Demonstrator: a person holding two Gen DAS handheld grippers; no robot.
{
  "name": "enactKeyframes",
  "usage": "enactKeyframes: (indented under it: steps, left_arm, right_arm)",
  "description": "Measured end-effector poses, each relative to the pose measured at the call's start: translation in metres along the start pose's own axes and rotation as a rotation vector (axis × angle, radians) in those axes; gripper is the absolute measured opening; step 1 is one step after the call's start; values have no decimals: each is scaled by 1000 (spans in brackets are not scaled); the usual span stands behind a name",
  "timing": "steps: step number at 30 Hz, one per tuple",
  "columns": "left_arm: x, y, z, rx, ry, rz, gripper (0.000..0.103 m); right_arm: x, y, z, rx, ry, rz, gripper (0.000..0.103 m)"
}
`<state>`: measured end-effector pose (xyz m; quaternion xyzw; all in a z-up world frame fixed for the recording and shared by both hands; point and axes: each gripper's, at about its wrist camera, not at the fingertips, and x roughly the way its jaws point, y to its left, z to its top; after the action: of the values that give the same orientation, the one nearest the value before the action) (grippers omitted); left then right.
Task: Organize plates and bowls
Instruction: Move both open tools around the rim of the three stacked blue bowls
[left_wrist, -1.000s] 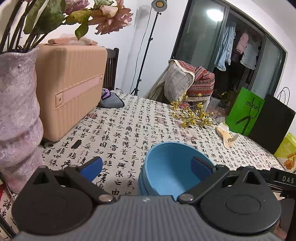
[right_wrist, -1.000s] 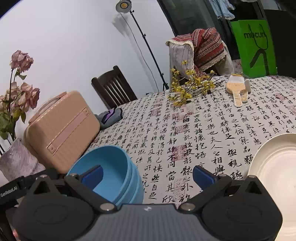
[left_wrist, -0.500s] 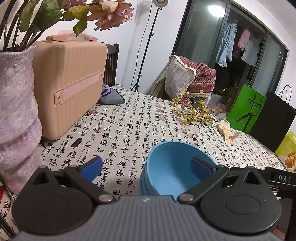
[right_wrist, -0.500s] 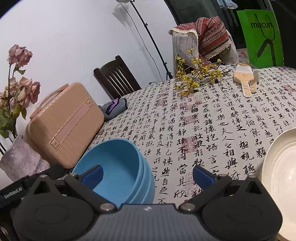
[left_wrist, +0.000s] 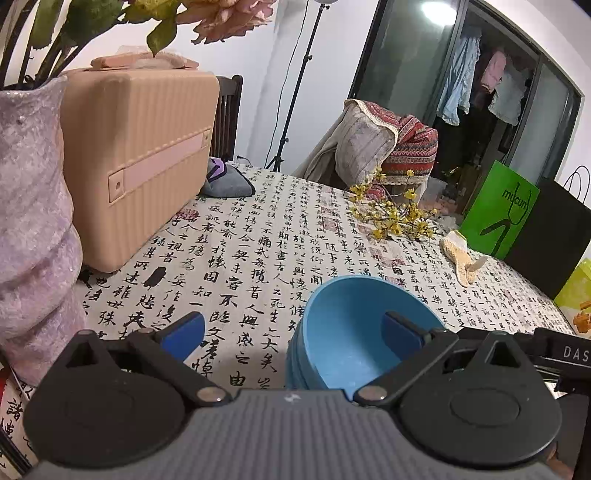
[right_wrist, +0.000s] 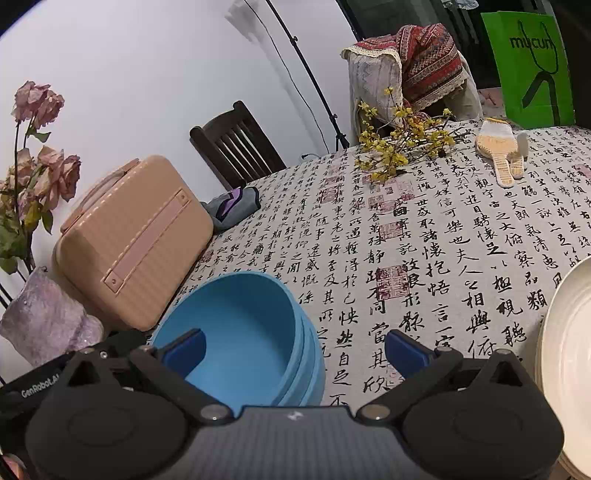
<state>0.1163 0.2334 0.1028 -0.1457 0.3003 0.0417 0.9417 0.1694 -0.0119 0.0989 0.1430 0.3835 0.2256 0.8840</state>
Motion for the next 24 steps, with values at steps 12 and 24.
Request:
enactKeyframes:
  steps: [12,24]
  left_arm:
    - [20,2,1,-19,107,14,103]
    - [33,1,1,-19,163,35,103]
  right_arm:
    - [12,-2,3,53,64,-5,103]
    - [20,1,4,49,97,-9,103]
